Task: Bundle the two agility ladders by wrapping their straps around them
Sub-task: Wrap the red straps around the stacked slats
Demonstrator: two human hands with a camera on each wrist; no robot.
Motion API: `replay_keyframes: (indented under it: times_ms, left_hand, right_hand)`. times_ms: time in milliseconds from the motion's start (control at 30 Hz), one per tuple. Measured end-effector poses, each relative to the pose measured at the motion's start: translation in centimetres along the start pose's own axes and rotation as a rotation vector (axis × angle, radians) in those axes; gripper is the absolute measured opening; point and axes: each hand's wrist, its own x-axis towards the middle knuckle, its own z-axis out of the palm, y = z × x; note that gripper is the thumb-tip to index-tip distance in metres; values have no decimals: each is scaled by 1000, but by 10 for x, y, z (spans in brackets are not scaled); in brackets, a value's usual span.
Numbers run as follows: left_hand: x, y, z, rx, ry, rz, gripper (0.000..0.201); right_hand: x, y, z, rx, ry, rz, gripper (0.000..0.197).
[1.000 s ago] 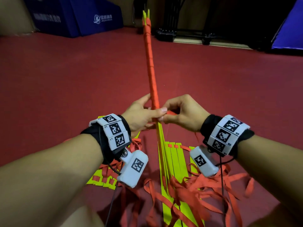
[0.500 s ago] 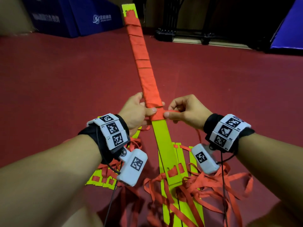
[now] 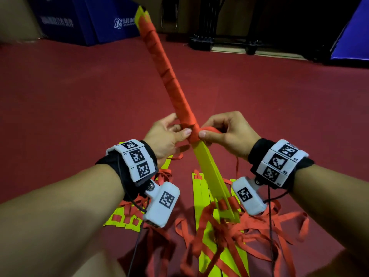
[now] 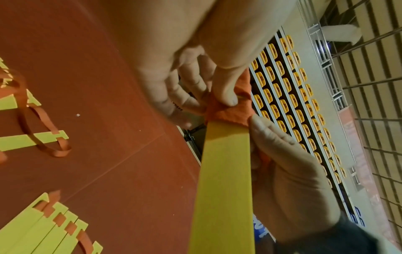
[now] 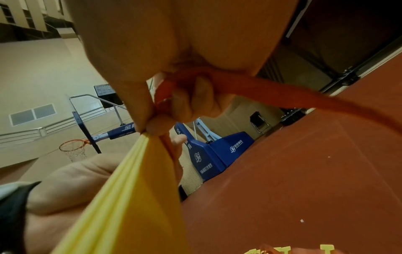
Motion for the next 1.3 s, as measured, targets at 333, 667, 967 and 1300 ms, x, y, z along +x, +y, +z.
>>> replay_keyframes:
  times_ms: [333,667,967,1300]
  left_hand:
    - [-8,5,13,-29,-82,-74,34]
    - [-11,9,11,-15,4,-14,54]
    - [-6,11,4,16,19,-16,49]
    - [-5,12,5,-50,57,3,37]
  right_hand:
    - [0,1,14,22,-35,0,19]
    - [0,-3,1,135,-89,133,8]
    - [2,4,-8,-8,-105,245,17]
    - [-1,-4,-3,5,-141,108,24]
